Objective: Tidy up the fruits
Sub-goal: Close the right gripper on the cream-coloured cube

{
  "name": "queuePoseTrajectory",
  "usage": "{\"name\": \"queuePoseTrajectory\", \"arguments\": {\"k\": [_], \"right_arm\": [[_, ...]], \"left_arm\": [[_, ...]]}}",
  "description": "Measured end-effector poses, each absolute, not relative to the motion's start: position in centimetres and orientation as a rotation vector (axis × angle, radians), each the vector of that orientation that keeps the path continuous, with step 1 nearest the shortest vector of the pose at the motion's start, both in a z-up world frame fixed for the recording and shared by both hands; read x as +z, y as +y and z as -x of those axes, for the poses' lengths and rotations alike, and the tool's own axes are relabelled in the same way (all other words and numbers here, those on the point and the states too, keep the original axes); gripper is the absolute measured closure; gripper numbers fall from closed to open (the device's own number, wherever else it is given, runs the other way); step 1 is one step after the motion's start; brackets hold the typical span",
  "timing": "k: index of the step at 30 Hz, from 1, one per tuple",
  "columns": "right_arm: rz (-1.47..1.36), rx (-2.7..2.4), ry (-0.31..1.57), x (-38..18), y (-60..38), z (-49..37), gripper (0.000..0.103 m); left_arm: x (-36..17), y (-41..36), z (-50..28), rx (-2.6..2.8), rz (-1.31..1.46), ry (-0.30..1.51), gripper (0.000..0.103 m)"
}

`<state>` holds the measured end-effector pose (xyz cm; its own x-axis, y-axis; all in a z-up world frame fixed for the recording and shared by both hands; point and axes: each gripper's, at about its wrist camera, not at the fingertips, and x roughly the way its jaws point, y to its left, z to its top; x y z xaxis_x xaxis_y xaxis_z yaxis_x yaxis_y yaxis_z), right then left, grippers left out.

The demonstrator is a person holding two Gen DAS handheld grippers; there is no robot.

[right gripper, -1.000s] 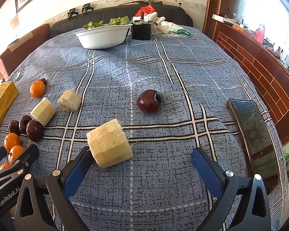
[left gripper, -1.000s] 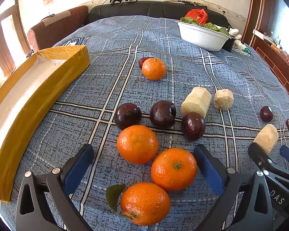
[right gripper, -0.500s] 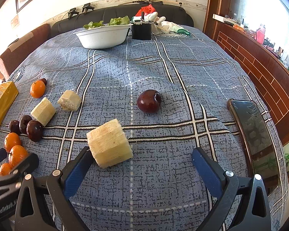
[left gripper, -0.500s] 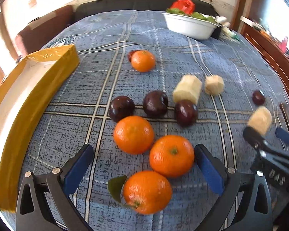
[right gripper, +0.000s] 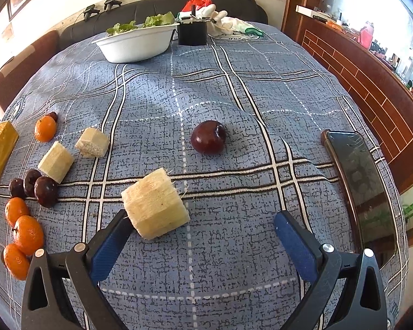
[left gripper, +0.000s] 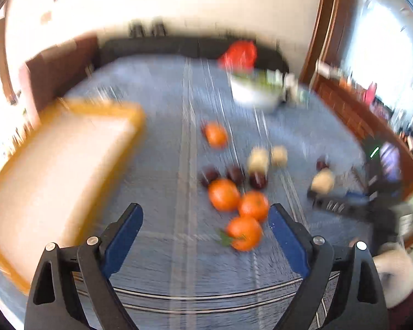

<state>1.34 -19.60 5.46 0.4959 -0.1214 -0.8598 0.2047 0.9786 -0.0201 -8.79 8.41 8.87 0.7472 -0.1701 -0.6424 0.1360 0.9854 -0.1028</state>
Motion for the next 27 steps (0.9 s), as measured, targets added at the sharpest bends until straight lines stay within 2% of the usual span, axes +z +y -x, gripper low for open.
{"name": "queuePoseTrajectory", "arguments": {"k": [4,6,7,11,12,14,16,19,23,25,27], "right_arm": [[-0.09,-0.196,1.032,5.6,-19.8,-1.1,0.002],[-0.124,-0.191,0.996,6.5,-20.0,-0.3,0.008],[-0.144,-0.18,0.967,7.2,-20.0,0.3,0.008],[-0.114,-0.14,0.762,12.8,-18.6,3.5,0.007],[-0.097,-0.133,0.698,14.3,-18.1,4.3,0.001],[-0.108,-0.096,0.59,16.5,-17.6,5.6,0.0],[-0.176,-0.008,0.56,17.2,-17.8,5.7,0.0],[-0.26,0.043,0.662,15.9,-18.9,3.8,0.001],[-0.314,0.011,0.786,12.2,-20.6,2.7,0.022],[-0.336,0.002,0.838,10.4,-21.1,2.3,0.025],[-0.324,-0.01,0.85,9.3,-21.2,2.3,0.026]], "left_arm": [[15.4,12.8,12.6,-0.103,0.046,0.489,0.011],[18.5,14.7,14.1,-0.06,0.038,0.401,0.011],[20.1,15.5,14.9,-0.044,0.03,0.355,0.011],[24.8,17.4,16.7,-0.007,0.013,0.231,0.009],[25.7,17.7,16.8,0.008,0.009,0.209,0.004],[26.3,17.9,16.2,0.025,0.013,0.212,0.0],[25.1,17.5,14.7,0.001,0.038,0.279,0.0],[20.7,16.1,12.7,-0.075,0.081,0.433,0.0],[13.8,13.8,10.6,-0.178,0.133,0.61,0.0],[10.9,12.7,9.7,-0.23,0.156,0.674,0.009],[8.8,11.9,8.5,-0.263,0.187,0.744,0.031]]}}
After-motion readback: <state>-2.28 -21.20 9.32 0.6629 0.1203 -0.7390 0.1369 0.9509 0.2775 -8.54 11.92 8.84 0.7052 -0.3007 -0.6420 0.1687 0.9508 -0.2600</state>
